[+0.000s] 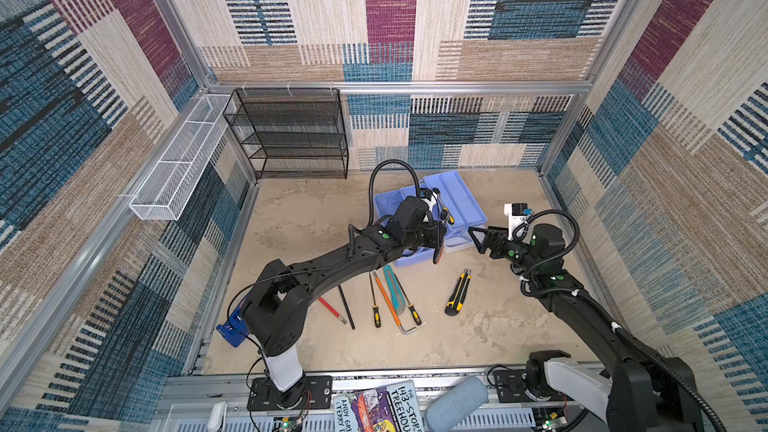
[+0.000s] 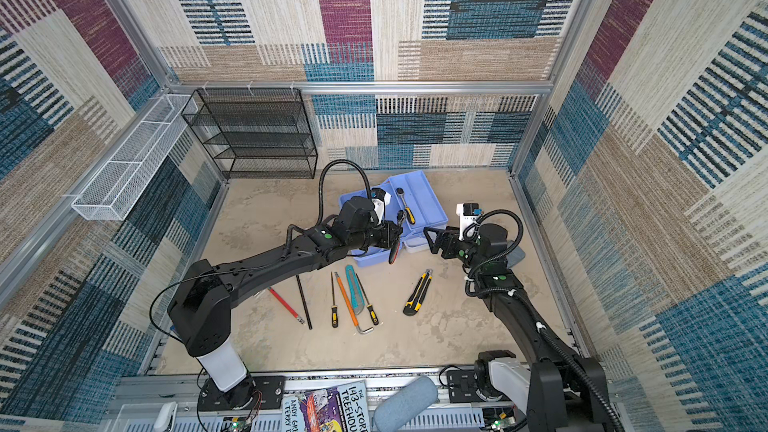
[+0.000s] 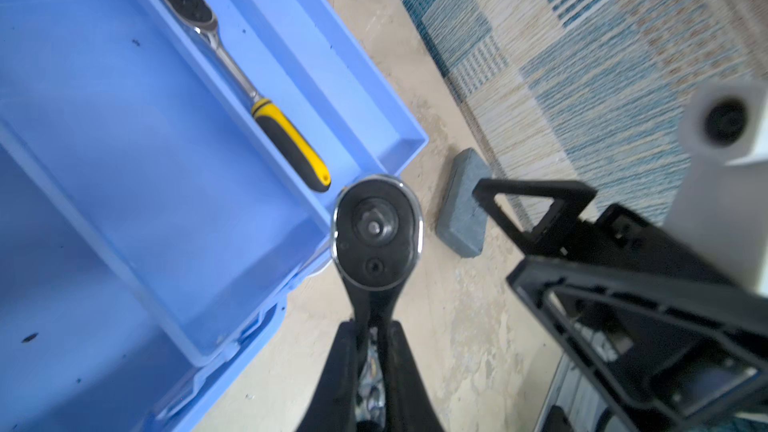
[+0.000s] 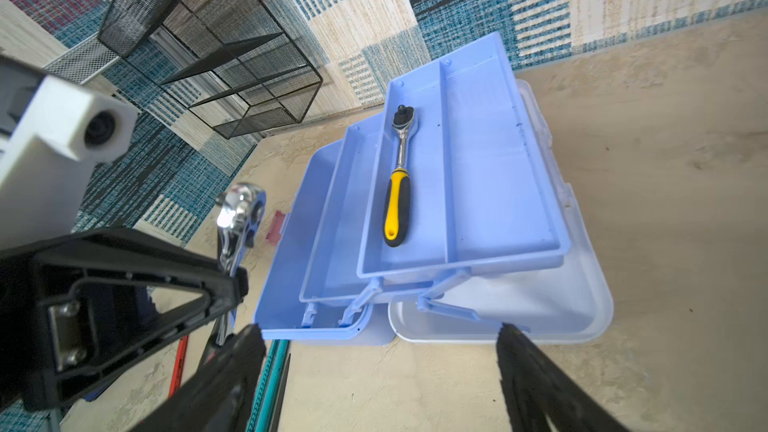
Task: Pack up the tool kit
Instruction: 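Lift the red-handled ratchet toward the right gripper while the right gripper grasps it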
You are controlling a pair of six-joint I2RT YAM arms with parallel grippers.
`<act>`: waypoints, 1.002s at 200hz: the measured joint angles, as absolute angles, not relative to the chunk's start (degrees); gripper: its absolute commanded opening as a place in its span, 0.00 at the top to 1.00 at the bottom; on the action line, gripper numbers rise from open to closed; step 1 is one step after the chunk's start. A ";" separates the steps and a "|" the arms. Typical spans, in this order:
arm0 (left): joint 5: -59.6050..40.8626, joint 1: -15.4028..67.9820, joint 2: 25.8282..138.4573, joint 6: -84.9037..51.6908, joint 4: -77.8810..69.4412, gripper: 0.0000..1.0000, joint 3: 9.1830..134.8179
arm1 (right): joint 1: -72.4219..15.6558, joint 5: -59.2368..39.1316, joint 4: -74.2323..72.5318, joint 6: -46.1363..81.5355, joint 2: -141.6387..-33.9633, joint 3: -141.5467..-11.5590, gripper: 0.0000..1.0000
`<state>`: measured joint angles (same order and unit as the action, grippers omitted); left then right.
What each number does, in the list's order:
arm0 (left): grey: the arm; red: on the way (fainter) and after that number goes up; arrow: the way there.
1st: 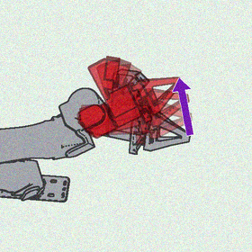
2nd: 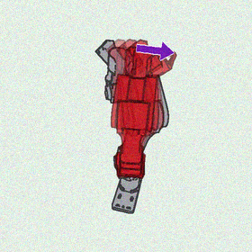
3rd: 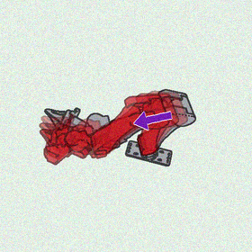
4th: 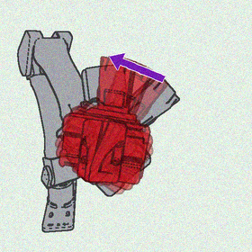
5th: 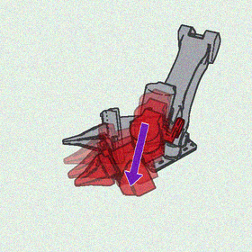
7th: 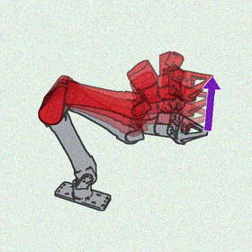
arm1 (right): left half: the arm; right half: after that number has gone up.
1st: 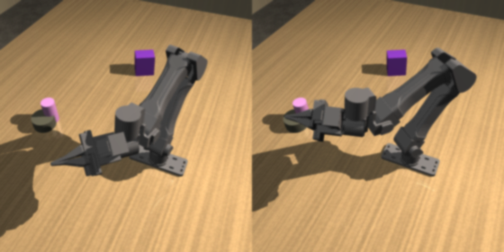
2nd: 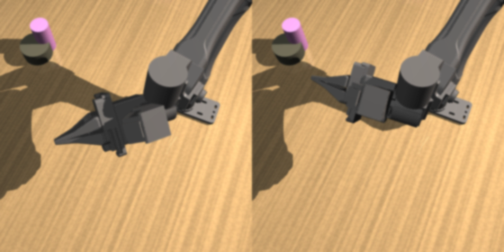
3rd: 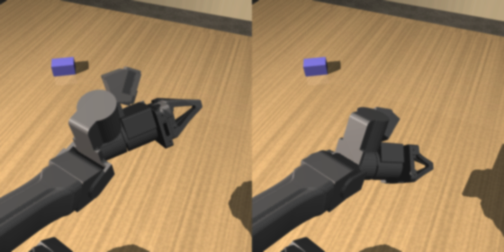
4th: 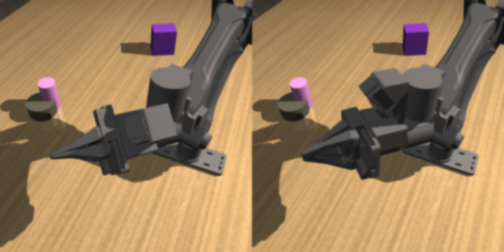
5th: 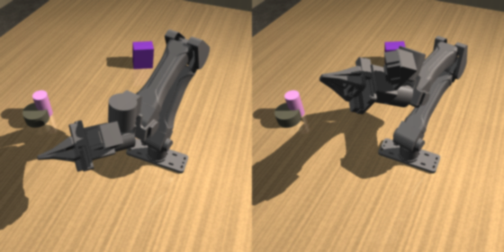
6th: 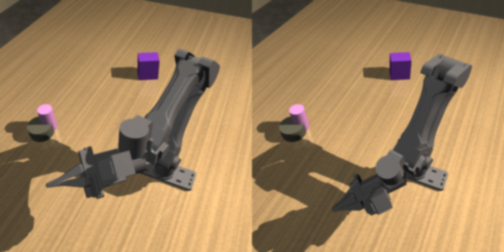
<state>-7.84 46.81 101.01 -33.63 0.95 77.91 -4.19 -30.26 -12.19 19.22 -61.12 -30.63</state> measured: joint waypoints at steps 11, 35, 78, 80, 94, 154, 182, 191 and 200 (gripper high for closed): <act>-7.94 46.52 101.23 -34.94 -0.89 1.00 77.91 | -4.75 -31.38 -12.67 19.25 -61.12 -30.57 0.11; -8.29 46.17 102.02 -37.39 -4.62 1.00 77.91 | -7.16 -32.62 -13.67 19.42 -61.45 -30.35 0.11; -7.84 45.82 102.78 -39.22 -8.34 1.00 78.37 | -10.68 -33.58 -14.68 20.01 -64.55 -30.55 0.12; -7.84 45.82 102.78 -39.22 -8.34 1.00 78.43 | -10.74 -33.63 -14.70 20.10 -64.73 -30.63 0.12; -7.79 45.84 102.78 -39.18 -8.78 1.00 78.54 | -10.96 -34.00 -15.00 20.60 -65.84 -31.33 0.12; -4.43 46.15 102.67 -38.04 -9.19 1.00 78.78 | -12.12 -38.09 -17.28 23.53 -71.33 -33.39 0.13; -3.38 47.05 102.94 -37.23 -10.52 1.00 78.83 | -12.43 -39.03 -17.76 24.53 -72.93 -34.06 0.16; -3.31 47.24 103.15 -36.86 -11.11 1.00 78.87 | -12.49 -39.13 -17.89 24.93 -73.34 -34.39 0.19; -3.33 47.33 103.39 -36.62 -11.44 1.00 78.91 | -12.56 -39.44 -18.13 25.21 -73.84 -34.81 0.24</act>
<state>-3.33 47.33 103.39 -36.62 -11.44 78.91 -12.56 -39.44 -18.13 25.21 -73.84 -34.81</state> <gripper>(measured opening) 0.139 0.818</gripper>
